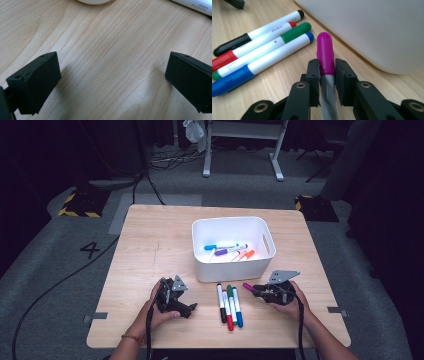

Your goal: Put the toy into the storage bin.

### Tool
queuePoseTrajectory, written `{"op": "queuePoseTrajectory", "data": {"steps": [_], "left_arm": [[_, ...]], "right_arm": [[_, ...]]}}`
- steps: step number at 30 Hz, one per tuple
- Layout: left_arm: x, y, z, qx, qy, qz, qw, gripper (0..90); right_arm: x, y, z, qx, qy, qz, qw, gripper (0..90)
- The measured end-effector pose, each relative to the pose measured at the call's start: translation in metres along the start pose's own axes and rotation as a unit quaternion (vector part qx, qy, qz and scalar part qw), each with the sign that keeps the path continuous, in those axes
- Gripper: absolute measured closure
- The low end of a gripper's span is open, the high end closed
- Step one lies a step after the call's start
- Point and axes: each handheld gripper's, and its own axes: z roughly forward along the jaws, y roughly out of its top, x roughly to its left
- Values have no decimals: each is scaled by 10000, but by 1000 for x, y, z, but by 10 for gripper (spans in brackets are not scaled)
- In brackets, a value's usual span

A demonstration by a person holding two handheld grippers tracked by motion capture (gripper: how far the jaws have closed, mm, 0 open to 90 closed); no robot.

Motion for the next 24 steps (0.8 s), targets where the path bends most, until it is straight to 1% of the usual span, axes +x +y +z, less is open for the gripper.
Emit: {"op": "queuePoseTrajectory", "data": {"steps": [3,5,10,14,19,24], "left_arm": [[0,0,0,5,2,0,10000,2],[0,0,0,5,1,1,10000,1],[0,0,0,4,0,2,10000,1],[0,0,0,5,-2,7,10000,1],[0,0,0,3,0,2,10000,1],[0,0,0,4,4,-1,10000,1]], "right_arm": [[1,2,-11,-124,21,22,9999,749],[2,4,-18,-164,-39,-43,9998,749],[4,10,-35,-333,-49,-174,9993,749],[5,15,-46,-473,-93,-240,9985,749],[6,24,-62,-596,-177,-393,9973,749],[6,33,-78,-792,-244,-437,9956,749]]}}
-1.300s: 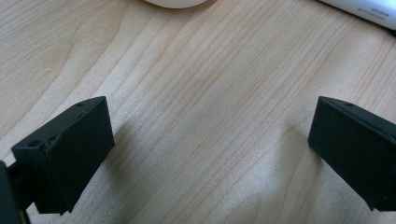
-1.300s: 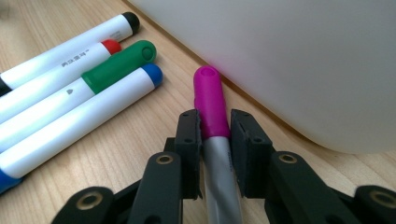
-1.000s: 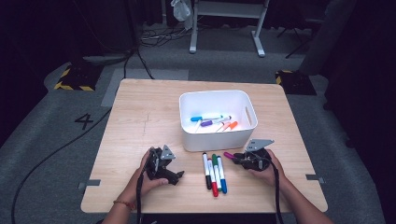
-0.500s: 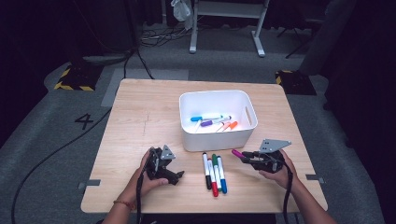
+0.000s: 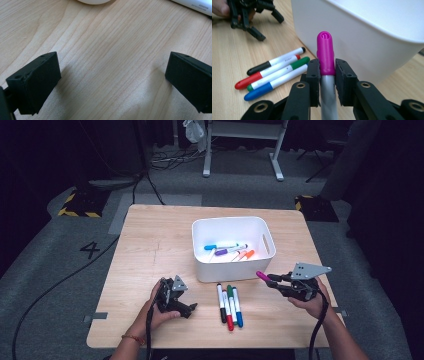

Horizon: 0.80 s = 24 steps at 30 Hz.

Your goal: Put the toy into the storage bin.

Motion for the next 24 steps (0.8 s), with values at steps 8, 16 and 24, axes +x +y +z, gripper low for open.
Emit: {"op": "queuePoseTrajectory", "data": {"steps": [8,16,24], "left_arm": [[0,0,0,17,-11,8,10000,0],[0,0,0,18,-11,9,10000,0],[0,0,0,15,-12,8,10000,0]], "right_arm": [[-7,17,-21,-164,-68,-97,9998,750],[-17,47,-34,-352,-218,-272,9988,749],[-29,84,-34,-409,-291,-530,9973,749]]}}
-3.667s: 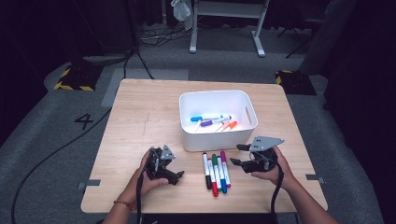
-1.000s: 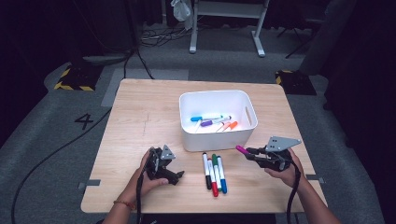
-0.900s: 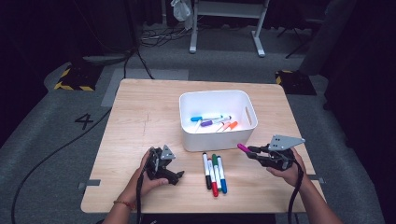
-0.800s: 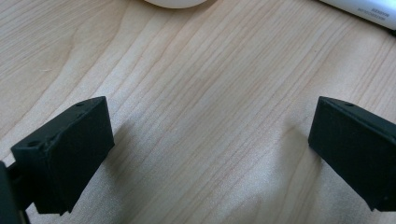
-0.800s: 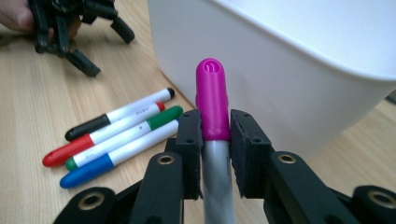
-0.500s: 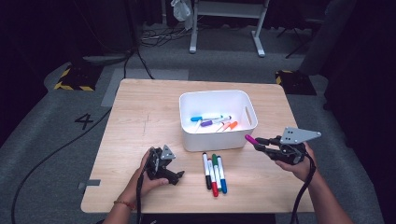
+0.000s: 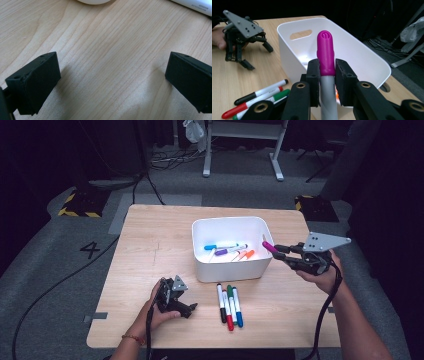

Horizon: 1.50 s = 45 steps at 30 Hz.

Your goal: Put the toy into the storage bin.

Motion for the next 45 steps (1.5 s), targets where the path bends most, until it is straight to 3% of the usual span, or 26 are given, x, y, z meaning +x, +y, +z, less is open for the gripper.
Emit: {"op": "queuePoseTrajectory", "data": {"steps": [14,19,30,37,41,45], "left_arm": [[0,0,0,1,1,0,10000,0],[0,0,0,4,0,-10,10000,0],[0,0,0,0,0,-5,10000,0],[0,0,0,1,1,-1,10000,0],[0,0,0,0,1,-1,10000,0],[0,0,0,5,-1,-7,10000,0]], "right_arm": [[-30,37,31,107,144,-99,9998,749],[-35,42,49,254,138,-237,9993,749],[-42,39,97,621,351,-246,9972,750],[-36,33,126,1041,570,-343,9923,749],[-32,29,139,1342,713,-443,9874,749],[-31,26,147,1640,962,-518,9804,749]]}}
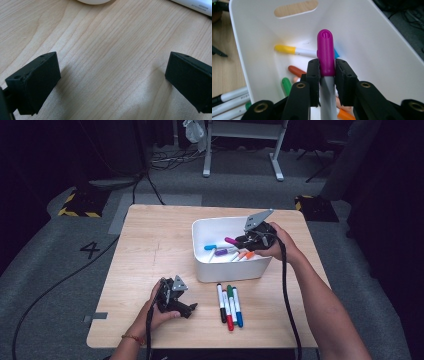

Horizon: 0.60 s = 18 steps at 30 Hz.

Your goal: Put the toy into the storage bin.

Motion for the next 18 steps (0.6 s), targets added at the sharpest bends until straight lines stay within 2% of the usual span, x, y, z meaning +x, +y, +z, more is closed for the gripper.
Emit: {"op": "queuePoseTrajectory", "data": {"steps": [2,9,14,18], "left_arm": [[0,0,0,0,1,1,10000,0],[0,0,0,0,-1,-3,10000,0],[0,0,0,-4,0,6,10000,0],[0,0,0,-1,-1,-3,10000,0]], "right_arm": [[2,0,4,120,167,-100,9997,750],[11,2,13,517,445,-331,9971,748],[14,3,19,750,485,-406,9952,746],[15,4,21,807,514,-422,9945,739]]}}
